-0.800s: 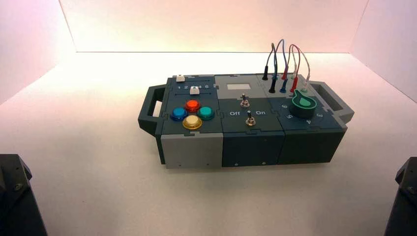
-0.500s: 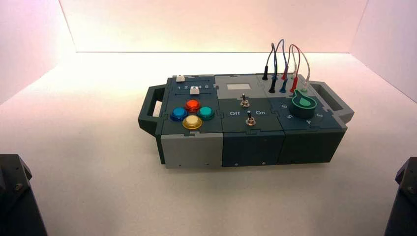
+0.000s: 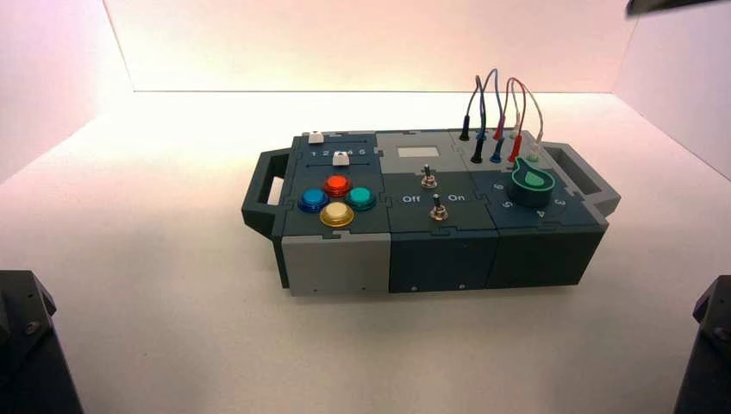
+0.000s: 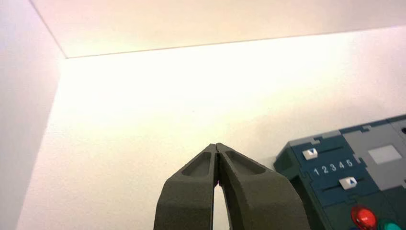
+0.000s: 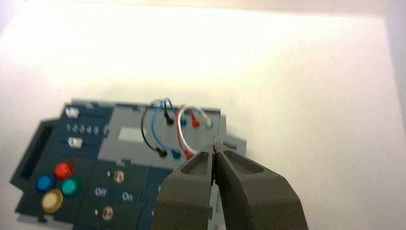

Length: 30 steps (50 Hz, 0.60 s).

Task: Turn the knob to position 4.

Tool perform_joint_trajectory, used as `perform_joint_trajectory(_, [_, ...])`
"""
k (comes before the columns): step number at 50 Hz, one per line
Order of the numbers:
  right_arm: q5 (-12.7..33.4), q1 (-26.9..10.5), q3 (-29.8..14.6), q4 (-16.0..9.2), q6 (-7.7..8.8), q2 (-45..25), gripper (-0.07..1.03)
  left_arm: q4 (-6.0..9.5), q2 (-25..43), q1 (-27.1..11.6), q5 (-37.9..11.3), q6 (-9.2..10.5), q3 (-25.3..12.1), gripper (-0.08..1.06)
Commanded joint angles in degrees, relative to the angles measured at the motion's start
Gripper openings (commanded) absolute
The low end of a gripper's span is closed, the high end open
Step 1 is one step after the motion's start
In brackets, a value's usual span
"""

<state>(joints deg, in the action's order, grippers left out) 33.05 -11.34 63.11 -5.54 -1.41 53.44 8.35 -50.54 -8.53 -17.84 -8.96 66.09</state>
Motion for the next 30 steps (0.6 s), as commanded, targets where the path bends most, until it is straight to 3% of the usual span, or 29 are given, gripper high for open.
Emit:
perform_joint_trajectory(1, [0.44,-0.97,-2.37,-0.97,-0.09,-4.39,-0.02,0.00,1.67,-1.49,0.18,-0.18,-2.29,-0.03])
perform_joint_trajectory(8, [1.67,-3.34,-3.25,-1.49,0.00,-10.28,-0.02,0.09,3.78,-2.64,-0.44,-0.18,-2.81,-0.03])
perform_joint_trajectory(18, [3.16,-10.37,-6.24,-1.49,0.18,-18.63,-0.02,0.00,6.50,-4.31,-2.11,-0.18,-3.43,-0.03])
perform_joint_trajectory(30, [5.54,-10.99,-7.56,-1.67,0.18,-24.35,-0.02,0.00,7.21,-5.19,-3.08,-0.09,-3.78,-0.03])
